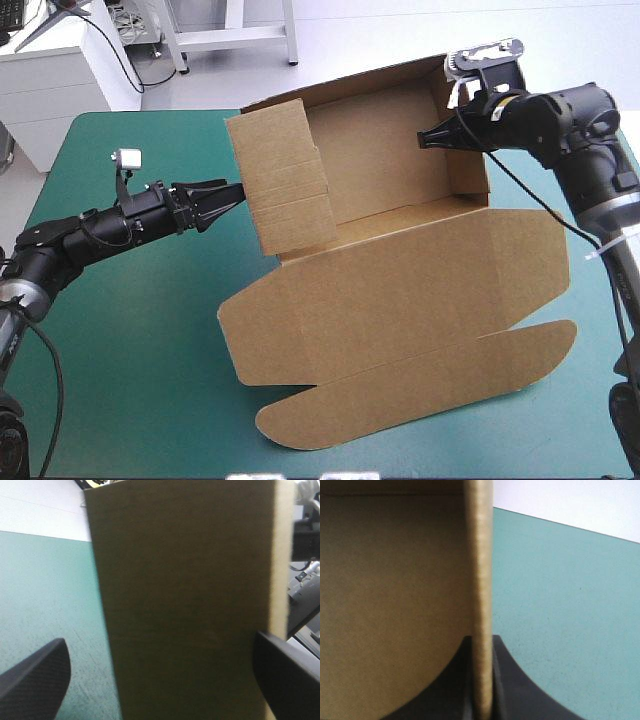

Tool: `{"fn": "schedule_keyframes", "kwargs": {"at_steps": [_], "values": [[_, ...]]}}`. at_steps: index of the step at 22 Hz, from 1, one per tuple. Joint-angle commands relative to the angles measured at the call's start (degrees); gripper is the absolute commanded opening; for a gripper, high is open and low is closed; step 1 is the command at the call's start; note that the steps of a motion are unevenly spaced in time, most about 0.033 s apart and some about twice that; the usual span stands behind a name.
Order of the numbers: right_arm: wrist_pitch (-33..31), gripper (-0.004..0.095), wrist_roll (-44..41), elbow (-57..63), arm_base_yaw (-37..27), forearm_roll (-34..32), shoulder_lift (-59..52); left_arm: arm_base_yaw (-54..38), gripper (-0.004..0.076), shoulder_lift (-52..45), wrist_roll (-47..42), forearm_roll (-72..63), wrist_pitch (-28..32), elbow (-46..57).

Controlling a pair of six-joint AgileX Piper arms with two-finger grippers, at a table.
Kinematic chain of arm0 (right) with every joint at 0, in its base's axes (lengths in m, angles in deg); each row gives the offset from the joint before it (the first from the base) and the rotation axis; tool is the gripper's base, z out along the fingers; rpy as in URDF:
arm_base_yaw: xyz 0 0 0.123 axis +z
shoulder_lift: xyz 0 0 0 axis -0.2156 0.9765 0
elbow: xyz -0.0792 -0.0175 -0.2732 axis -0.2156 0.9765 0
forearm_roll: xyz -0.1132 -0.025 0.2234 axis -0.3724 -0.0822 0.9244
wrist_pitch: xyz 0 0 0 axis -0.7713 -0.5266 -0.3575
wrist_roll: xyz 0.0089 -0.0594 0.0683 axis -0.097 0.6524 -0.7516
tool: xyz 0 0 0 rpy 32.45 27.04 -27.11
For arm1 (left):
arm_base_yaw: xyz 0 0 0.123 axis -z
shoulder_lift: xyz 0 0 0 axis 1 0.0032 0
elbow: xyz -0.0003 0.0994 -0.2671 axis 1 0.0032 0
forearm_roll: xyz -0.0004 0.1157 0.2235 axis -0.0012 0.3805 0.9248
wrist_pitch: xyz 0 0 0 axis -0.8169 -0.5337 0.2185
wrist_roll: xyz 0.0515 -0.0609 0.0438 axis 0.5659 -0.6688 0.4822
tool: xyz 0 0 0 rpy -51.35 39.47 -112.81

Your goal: Fold the box

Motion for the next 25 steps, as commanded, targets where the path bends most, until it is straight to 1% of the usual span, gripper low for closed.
{"fn": "schedule_keyframes", "kwargs": {"at_steps": [1,6,9,10,11,13,14,15,17,18,19,20,22,23,24,25], "values": [[7.59,-0.0005,-5.10,-1.52,3.35,-5.31,-1.34,1.85,0.0729,-2.28,-0.62,-4.07,-7.34,-4.20],[9.37,-0.0005,-8.69,-1.52,6.03,-7.81,-0.30,4.17,0.0729,-2.28,-2.64,-2.60,-5.74,-7.43],[10.01,-0.0005,-9.33,-1.52,6.40,-7.98,-0.17,5.92,0.0729,-2.28,-6.47,2.69,-0.61,-10.04],[10.25,-0.0005,-9.77,-1.52,6.40,-7.98,-0.17,7.70,0.0727,-2.28,-9.32,6.97,3.40,-11.65],[10.25,-0.0005,-9.76,-1.52,6.40,-8.19,-0.17,8.44,0.0726,-2.28,-10.62,8.77,5.10,-12.25],[10.25,-0.0005,-10.76,-1.52,6.40,-8.19,-0.17,12.58,0.0725,-2.28,-17.12,15.20,14.04,-14.94],[10.25,-0.0005,-10.76,-1.52,6.40,-8.06,-0.17,14.35,0.0725,-2.28,-19.74,18.58,17.17,-15.88],[10.25,-0.0005,-11.27,-1.52,6.40,-8.06,-0.17,16.31,0.0724,-2.28,-23.97,22.45,21.52,-17.01],[10.25,-0.0006,-12.21,-1.52,6.40,-8.06,-0.17,19.49,0.0722,-2.28,-33.11,30.55,28.16,-18.97],[10.25,-0.0006,-12.76,-1.52,6.40,-8.06,-0.17,20.79,0.0704,-2.28,-38.34,36.81,30.71,-19.84],[10.25,-0.0006,-13.97,-1.52,6.40,-8.06,-0.17,22.83,0.0648,-2.28,-46.87,46.41,32.83,-21.01],[10.25,-0.0005,-14.92,-1.52,6.40,-7.96,-0.17,24.29,0.0592,-2.28,-51.22,51.78,33.39,-21.71],[10.14,-0.0006,-15.93,-1.52,6.40,-6.97,-0.17,26.76,0.0481,-2.28,-55.52,58.53,34.52,-22.75],[10.14,-0.0006,-16.22,-1.52,6.40,-6.25,-0.17,27.57,0.0439,-2.28,-58.27,60.77,35.05,-23.18],[9.89,-0.0006,-16.56,-1.52,6.40,-5.74,-0.17,27.97,0.0419,-2.28,-60.98,62.76,35.32,-23.79],[9.64,-0.0006,-16.56,-1.52,6.40,-5.13,-0.17,28.34,0.0416,-2.28,-62.55,64.49,35.93,-24.06]]}}
